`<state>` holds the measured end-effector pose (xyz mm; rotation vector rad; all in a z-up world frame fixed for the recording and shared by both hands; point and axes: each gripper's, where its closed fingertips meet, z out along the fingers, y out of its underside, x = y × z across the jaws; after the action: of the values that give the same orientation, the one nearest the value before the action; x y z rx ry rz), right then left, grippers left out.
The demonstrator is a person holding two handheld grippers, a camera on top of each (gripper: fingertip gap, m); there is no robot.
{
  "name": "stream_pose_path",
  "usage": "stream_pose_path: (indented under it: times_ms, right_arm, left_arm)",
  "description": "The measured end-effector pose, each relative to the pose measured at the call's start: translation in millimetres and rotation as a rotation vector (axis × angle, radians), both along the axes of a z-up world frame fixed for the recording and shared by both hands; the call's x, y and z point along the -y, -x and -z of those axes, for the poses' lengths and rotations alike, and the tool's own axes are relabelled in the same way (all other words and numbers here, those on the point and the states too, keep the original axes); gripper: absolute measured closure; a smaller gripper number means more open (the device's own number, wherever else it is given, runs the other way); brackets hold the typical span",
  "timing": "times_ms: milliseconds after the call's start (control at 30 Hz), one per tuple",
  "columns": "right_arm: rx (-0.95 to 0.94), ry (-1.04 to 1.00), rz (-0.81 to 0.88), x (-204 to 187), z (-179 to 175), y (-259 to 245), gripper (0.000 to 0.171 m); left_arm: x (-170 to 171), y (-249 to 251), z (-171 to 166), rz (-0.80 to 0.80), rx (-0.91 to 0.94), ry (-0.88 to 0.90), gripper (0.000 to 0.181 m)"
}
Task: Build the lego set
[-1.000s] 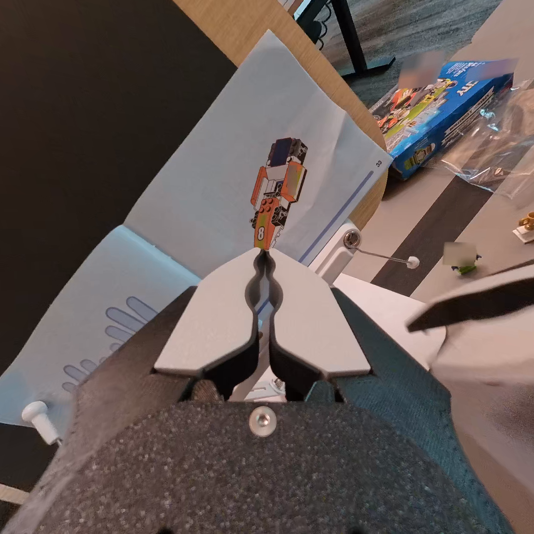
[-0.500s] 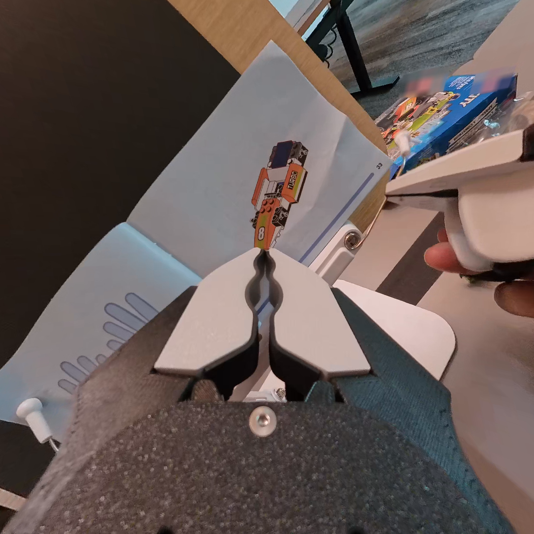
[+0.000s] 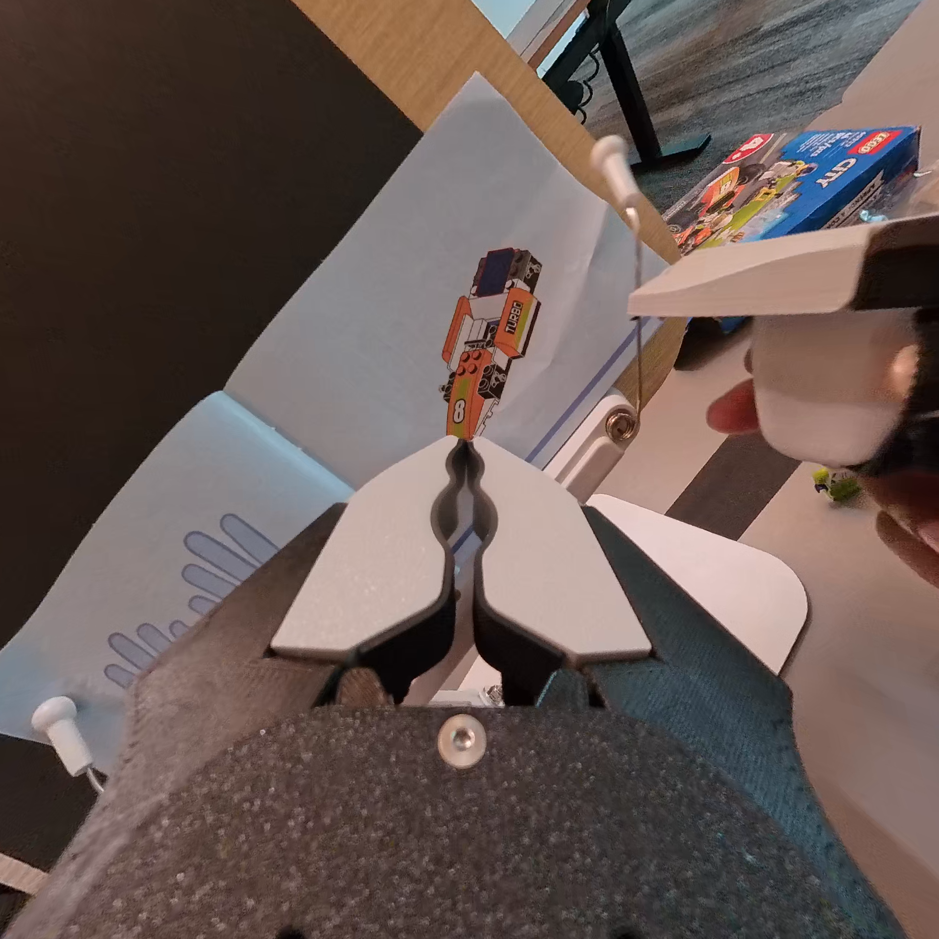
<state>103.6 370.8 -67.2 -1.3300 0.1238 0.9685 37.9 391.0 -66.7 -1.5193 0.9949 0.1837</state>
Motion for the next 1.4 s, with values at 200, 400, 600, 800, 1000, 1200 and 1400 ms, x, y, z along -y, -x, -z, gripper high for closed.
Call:
stream_pose_path:
  times_ms: [200,400,600,800,1000,1200,1400]
  right_arm:
    - [0.243,-0.034,0.044,-8,-9,12,0.171]
    - [0.269,-0.038,0.022,2,-13,11,0.168]
    - [0.5,-0.114,0.063,45,-35,8,0.163]
    - [0.696,-0.047,0.111,93,-23,22,0.171]
    - [0.731,0.063,0.222,133,13,24,0.171]
    - [0.725,0.041,0.327,161,16,22,0.171]
    - [0.719,0.029,0.316,160,28,22,0.171]
  left_arm:
    - [0,0,0,0.005,0.009,0.003,0.181]
    - [32,0,-24,0.079,0.168,-0.013,0.174]
    - [97,43,-42,0.103,0.535,0.038,0.172]
    - [140,104,-37,0.021,0.744,0.042,0.181]
    - [167,146,-9,-0.132,0.82,0.072,0.181]
    - [180,157,14,-0.218,0.743,0.015,0.181]
    - [177,144,18,-0.222,0.657,-0.077,0.181]
